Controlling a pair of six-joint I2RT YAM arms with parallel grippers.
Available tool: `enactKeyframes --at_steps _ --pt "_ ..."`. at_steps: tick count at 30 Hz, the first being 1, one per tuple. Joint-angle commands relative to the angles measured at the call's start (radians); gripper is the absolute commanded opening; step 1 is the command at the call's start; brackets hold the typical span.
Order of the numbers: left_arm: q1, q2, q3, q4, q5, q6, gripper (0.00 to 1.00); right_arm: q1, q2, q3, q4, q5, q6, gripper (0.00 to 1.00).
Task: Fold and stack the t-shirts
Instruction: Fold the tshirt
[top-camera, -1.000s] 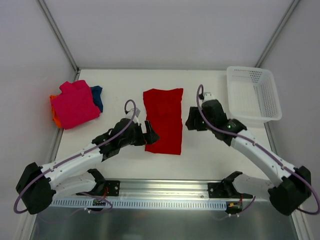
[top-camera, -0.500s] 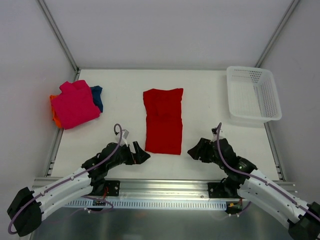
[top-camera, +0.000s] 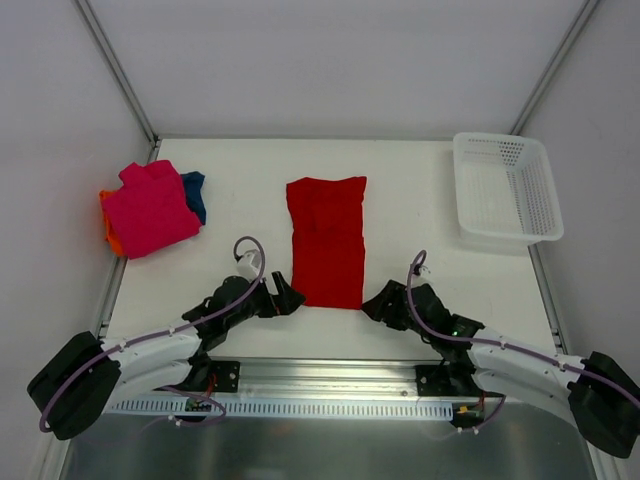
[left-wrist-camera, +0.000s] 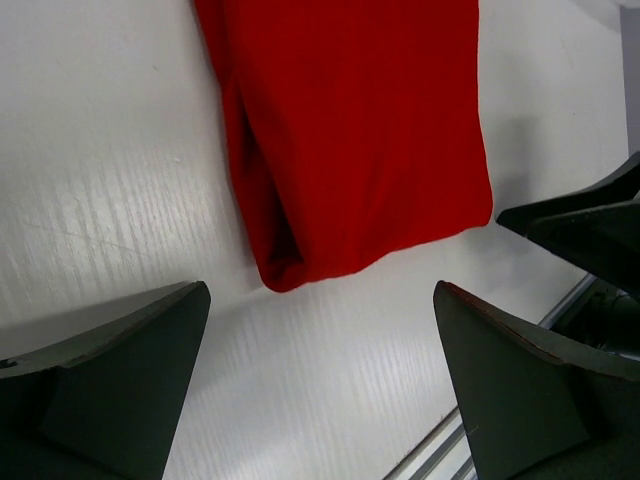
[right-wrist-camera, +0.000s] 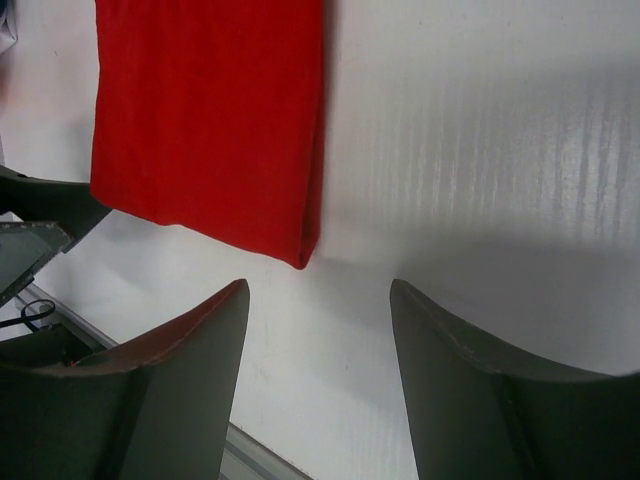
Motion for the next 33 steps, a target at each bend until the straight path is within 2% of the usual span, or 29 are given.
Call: enactKeyframes --at_steps 1,8,17,29,31,32,33 --pt "0.064 0.066 -0.021 0.038 0.024 0.039 0.99 0.013 0.057 -0.021 0.083 0.046 0.04 0.62" --pt "0.112 0.115 -0.012 0.072 0.086 0.056 0.99 0.014 0.158 -0.004 0.162 0.034 0.048 0.63" --pt "0.112 0.243 -0.024 0.225 0.147 0.009 0.99 0.046 0.336 0.039 0.3 0.022 0.069 0.62" --pt "0.112 0.296 -0.012 0.253 0.178 0.01 0.99 0.094 0.491 0.1 0.376 0.011 0.08 0.62" --pt "0.11 0.313 -0.009 0.257 0.181 0.012 0.94 0.1 0.5 0.106 0.376 0.013 0.08 0.62" --pt "0.112 0.319 -0.007 0.247 0.18 0.012 0.73 0.105 0.502 0.108 0.376 0.016 0.082 0.62" --pt "0.112 0.332 0.002 0.236 0.177 0.012 0.63 0.108 0.502 0.111 0.368 0.02 0.08 0.62"
